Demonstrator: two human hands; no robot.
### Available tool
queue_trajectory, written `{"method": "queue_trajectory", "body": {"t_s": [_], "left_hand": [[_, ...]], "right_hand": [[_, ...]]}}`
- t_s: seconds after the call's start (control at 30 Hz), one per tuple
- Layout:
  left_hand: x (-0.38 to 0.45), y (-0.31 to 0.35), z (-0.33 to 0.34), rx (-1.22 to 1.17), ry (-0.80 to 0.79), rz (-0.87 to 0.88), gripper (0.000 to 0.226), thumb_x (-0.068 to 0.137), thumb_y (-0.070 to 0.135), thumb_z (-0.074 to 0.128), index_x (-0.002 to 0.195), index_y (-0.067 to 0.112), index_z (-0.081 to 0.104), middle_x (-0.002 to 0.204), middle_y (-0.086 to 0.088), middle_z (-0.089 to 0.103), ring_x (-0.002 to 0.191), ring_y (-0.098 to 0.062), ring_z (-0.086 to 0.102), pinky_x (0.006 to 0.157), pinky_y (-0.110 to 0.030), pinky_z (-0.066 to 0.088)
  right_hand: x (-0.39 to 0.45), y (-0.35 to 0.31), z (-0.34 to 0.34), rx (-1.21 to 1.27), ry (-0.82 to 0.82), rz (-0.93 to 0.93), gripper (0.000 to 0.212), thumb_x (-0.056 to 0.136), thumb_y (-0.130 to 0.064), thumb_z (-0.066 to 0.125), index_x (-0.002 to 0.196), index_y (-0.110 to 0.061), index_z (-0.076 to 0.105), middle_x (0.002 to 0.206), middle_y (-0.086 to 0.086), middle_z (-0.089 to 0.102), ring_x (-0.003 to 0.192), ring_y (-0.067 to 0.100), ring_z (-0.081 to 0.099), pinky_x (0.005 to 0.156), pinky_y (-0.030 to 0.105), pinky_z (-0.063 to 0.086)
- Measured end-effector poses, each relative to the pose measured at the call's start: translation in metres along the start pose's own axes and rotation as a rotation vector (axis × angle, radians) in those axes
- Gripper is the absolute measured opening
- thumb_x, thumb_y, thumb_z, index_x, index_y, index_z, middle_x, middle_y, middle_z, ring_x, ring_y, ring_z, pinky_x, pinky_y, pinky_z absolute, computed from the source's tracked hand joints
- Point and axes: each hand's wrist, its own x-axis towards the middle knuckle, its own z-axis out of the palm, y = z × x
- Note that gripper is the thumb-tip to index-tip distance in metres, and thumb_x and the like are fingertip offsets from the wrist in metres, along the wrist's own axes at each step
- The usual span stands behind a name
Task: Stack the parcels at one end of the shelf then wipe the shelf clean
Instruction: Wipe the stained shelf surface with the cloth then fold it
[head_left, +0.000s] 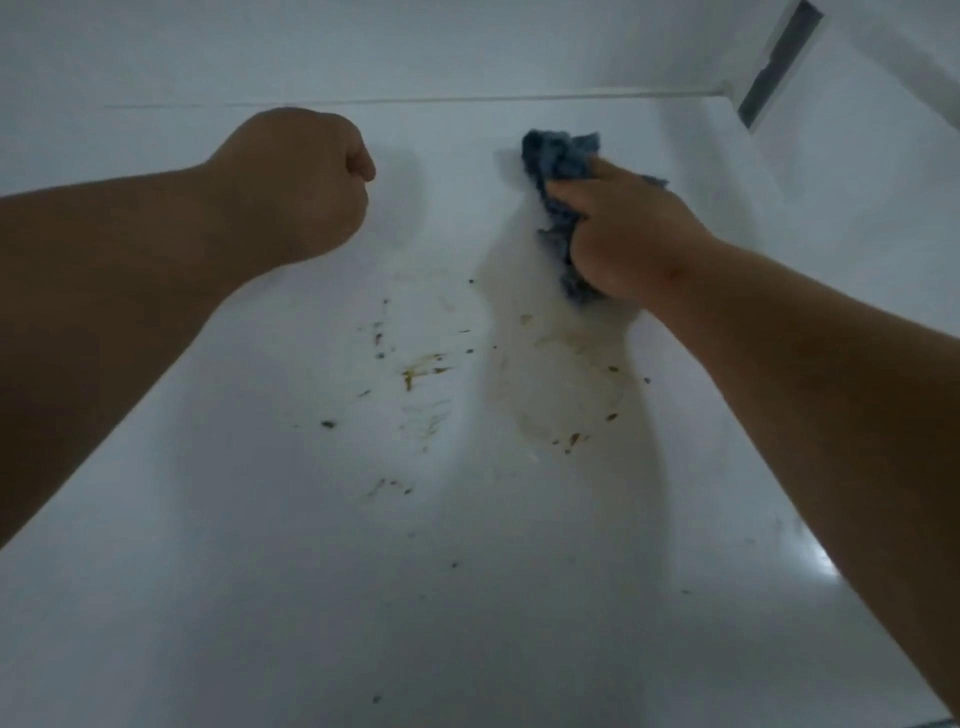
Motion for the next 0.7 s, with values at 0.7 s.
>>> {"method": "queue_trajectory", "body": {"t_s": [0.7], "left_hand": [[-0.085,-0.054,-0.028,0.069,-0.200,-0.053,0.037,0.097,0.014,0.044,0.132,0.015,0.055,0.140,-0.009,0.050,0.130,-0.026,0.043,0.103,-0.030,0.034]], "right_hand": [[-0.060,-0.092,0.021,0.007,-0.112,-0.083,0.054,0.094,-0.010,0.047,0.147,-0.023,0.043,0.160,-0.002,0.025,0.143,0.029,0.030,0.117,0.039,0.026]]}}
